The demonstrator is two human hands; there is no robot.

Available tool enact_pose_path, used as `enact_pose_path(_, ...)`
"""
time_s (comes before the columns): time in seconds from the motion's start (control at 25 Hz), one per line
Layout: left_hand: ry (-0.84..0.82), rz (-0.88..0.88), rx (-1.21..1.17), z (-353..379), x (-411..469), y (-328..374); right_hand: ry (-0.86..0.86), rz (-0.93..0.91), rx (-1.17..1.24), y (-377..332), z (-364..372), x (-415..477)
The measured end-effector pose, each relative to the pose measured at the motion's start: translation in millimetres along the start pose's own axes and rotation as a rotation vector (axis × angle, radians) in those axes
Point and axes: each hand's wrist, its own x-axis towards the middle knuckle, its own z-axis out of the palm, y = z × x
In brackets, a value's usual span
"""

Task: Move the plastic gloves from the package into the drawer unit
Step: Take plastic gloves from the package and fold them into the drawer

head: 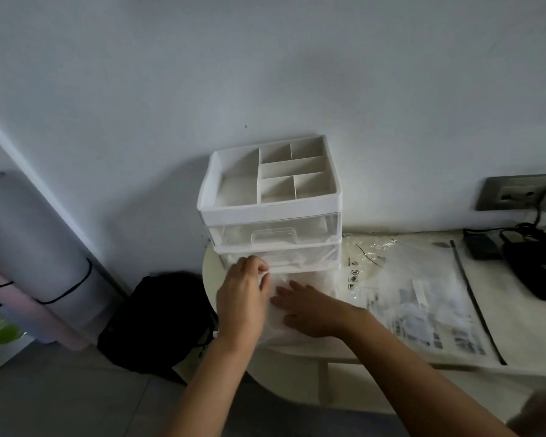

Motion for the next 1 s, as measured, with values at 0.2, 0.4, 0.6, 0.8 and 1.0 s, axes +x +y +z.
enact_pose_path(0.2,-0.614,-0.167,0.068,30.1,-1.0,5.9,-0.016,-0.007,-0.024,6.1,-3.7,6.3)
enact_pose_path(0.4,-0.953,-0.291,0.08,41.8,2.0,-7.1,-0.116,0.052,-0.099,8.6,-13.7,2.4)
enact_pose_path(0.6,-1.077,-0.366,0.122,44.7,11.0,-12.6,-0.063,0.311,-0.345,5.0,-22.1,0.7)
enact_pose_path(0.8,-1.111,-0.382,0.193,51.9,13.3,-14.2,-0.165,0.276,-0.305,4.8,-23.8,1.8)
enact_pose_path(1.0,-1.063,-0.377,0.193,41.6,13.2,-4.6,-0.026,0.161,0.011,9.8,-37.6,-26.2)
